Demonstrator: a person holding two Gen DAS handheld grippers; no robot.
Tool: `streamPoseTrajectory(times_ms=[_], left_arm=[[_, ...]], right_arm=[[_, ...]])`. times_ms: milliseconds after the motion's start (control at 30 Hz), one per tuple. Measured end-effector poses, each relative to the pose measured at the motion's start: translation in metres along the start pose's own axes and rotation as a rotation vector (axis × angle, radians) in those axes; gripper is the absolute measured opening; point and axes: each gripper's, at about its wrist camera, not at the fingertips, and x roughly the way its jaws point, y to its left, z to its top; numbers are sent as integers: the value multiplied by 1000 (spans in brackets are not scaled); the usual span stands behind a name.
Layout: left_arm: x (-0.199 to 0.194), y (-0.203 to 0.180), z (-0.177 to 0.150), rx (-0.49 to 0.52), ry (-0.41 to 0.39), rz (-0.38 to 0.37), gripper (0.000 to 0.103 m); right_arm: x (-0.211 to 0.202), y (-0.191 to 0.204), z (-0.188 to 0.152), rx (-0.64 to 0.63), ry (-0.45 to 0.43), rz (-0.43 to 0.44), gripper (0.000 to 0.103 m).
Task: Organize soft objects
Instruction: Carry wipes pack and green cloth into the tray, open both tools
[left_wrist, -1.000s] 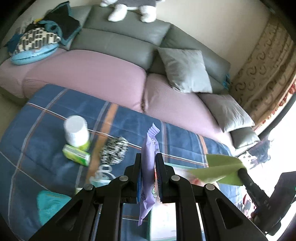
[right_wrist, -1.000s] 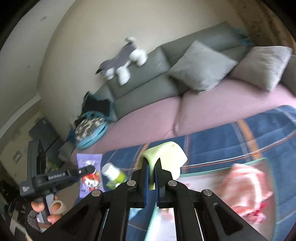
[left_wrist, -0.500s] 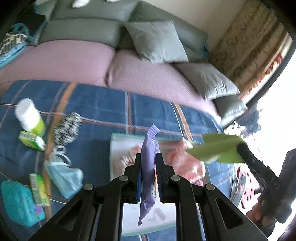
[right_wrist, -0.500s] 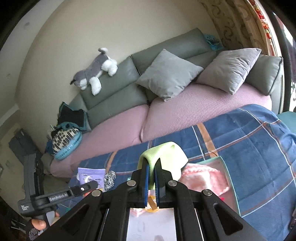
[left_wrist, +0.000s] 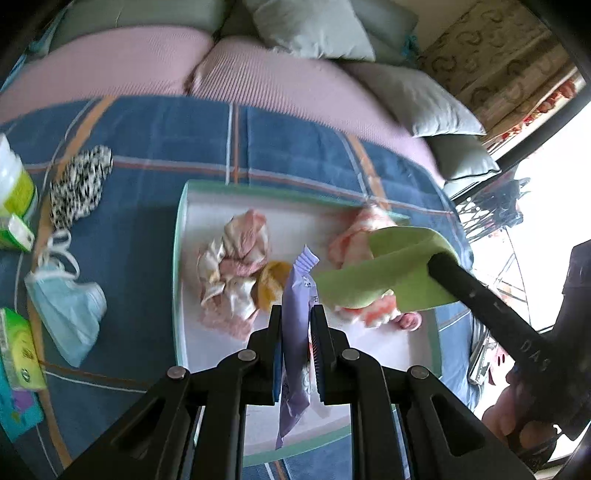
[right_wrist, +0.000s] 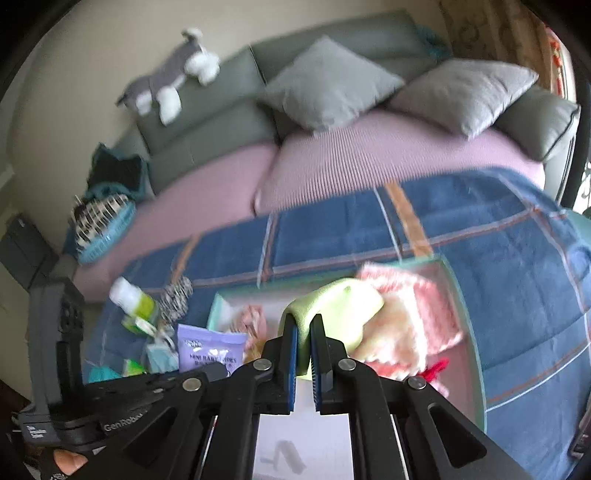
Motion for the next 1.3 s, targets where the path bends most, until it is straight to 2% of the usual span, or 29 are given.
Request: streamPoseTrajectory(times_ms=[333, 567, 733, 900, 1033, 1233, 1300], left_arm=[[20, 17, -8, -50, 78, 27, 14], [22, 21, -9, -53, 90, 34, 15], [21, 24, -10, -58, 97, 42, 17], [20, 31, -13, -64, 111, 71, 28], [21, 34, -16, -61, 127, 85, 33], [23, 38, -19, -57, 151, 95, 41], [22, 38, -20, -51, 155, 95, 41]], right_arm=[[42, -10, -20, -11, 178, -89, 9], [59, -12, -32, -17, 275, -125, 9], [60, -12, -35, -31, 290, -140, 9], [62, -9, -35, -39, 308, -165, 9], [63, -9, -36, -42, 328, -190, 9], [62, -5, -37, -68, 335, -213, 25], [59, -4, -36, -71, 328, -220, 35]])
